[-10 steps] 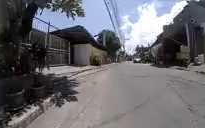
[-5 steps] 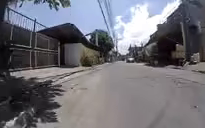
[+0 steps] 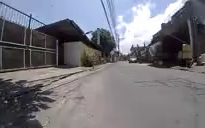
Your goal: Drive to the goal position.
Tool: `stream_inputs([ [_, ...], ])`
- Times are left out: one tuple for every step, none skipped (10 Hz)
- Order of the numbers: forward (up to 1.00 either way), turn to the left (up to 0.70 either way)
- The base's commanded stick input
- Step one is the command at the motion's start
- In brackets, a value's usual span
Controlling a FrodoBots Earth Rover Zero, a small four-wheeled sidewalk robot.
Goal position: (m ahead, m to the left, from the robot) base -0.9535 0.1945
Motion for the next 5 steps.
stream_inputs([
  [1.00, 0.00],
  [1.00, 0.00],
  [1.00, 0.00],
  [1.00, 0.00],
  [1.00, 0.00],
])
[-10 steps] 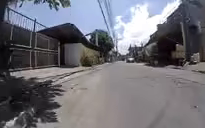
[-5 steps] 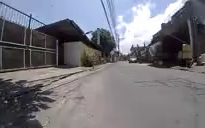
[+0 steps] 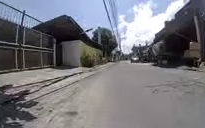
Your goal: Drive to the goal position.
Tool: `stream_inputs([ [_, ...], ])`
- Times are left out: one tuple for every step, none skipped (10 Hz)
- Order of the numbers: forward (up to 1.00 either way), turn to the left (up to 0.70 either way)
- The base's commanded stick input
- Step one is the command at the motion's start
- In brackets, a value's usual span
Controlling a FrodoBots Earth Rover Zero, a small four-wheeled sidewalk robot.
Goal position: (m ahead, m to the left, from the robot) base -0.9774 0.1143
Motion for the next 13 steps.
stream_inputs([
  [1.00, 0.00],
  [1.00, 0.00],
  [1.00, 0.00],
  [0.90, 0.00],
  [0.45, 0.00],
  [0.00, 0.00],
  [0.00, -0.01],
  [0.00, -0.07],
  [0.00, -0.07],
  [0.00, -0.06],
  [0.00, 0.00],
  [0.00, 0.00],
  [0.00, -0.71],
])
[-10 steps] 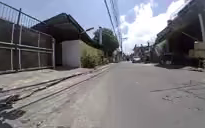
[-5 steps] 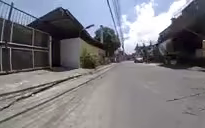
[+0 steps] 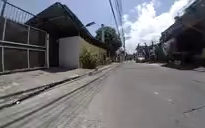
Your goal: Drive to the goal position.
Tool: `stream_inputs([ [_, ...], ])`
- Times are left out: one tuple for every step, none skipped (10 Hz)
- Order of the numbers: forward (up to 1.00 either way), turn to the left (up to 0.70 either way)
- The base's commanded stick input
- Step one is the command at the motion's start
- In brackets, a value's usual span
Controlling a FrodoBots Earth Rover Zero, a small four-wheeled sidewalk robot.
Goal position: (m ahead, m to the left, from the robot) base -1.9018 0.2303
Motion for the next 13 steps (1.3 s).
stream_inputs([
  [0.00, -0.92],
  [0.00, -1.00],
  [0.00, -1.00],
  [0.00, -1.00],
  [0.00, -1.00],
  [0.00, -1.00],
  [0.00, -1.00],
  [0.04, -0.19],
  [0.05, -0.10],
  [0.05, -0.10],
  [0.05, -0.10],
  [0.05, -0.10],
  [0.05, -0.10],
])
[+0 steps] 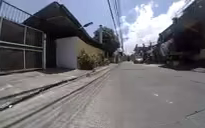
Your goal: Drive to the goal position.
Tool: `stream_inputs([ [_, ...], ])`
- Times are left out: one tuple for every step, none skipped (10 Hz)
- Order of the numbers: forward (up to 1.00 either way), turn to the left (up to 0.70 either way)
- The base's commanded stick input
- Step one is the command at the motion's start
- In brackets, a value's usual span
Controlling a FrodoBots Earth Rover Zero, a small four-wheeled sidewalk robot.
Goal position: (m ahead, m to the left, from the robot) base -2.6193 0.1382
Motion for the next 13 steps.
stream_inputs([
  [0.05, -0.10],
  [0.06, -0.11],
  [0.06, -0.12],
  [0.06, -0.12],
  [0.06, -0.12],
  [0.06, -0.12],
  [0.06, -0.12],
  [0.06, -0.12],
  [0.06, -0.12],
  [0.05, -0.26],
  [0.00, -1.00],
  [0.00, -1.00],
  [0.00, -1.00],
])
